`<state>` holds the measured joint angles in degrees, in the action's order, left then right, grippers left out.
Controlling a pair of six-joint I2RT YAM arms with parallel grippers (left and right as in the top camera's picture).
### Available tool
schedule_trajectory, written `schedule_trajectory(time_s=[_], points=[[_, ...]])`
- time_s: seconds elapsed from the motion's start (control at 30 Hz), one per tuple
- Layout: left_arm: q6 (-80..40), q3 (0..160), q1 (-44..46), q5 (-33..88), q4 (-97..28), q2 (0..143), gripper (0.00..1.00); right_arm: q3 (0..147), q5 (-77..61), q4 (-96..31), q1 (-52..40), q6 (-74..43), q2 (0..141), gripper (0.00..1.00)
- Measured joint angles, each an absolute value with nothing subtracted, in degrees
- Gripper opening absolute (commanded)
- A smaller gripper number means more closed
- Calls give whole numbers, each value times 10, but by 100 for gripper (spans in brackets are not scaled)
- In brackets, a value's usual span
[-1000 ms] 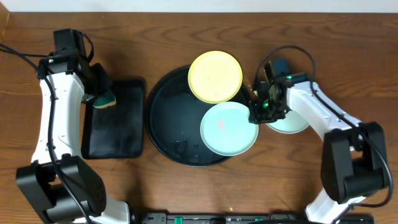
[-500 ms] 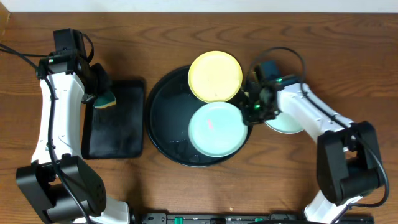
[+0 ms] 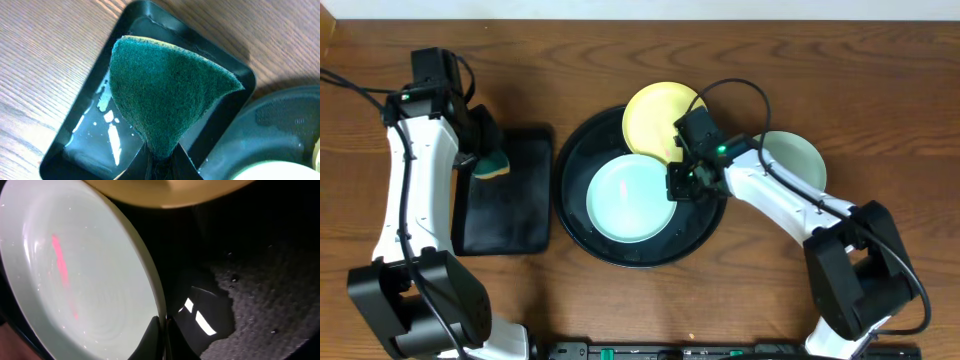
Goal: Clean dirty plates on tray and stack at the side
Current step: 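Grip the rim of the remaining mint plate with the right gripper, then bring the sponge with the left gripper onto the mint plate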
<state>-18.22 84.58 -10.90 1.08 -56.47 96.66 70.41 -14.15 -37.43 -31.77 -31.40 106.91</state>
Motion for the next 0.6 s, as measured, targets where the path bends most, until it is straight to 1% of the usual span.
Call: schedule_trajectory(time_s=[0.23, 0.43, 0.6], points=[[-181, 846, -42, 19, -566, 967, 7, 705, -148, -366, -324, -331, 1115, 1], [-171, 842, 15, 78, -565, 967, 7, 708, -171, -367, -312, -335, 1120, 1], [-161, 799, 51, 124, -558, 967, 7, 708, -180, -366, -310, -335, 1121, 1]])
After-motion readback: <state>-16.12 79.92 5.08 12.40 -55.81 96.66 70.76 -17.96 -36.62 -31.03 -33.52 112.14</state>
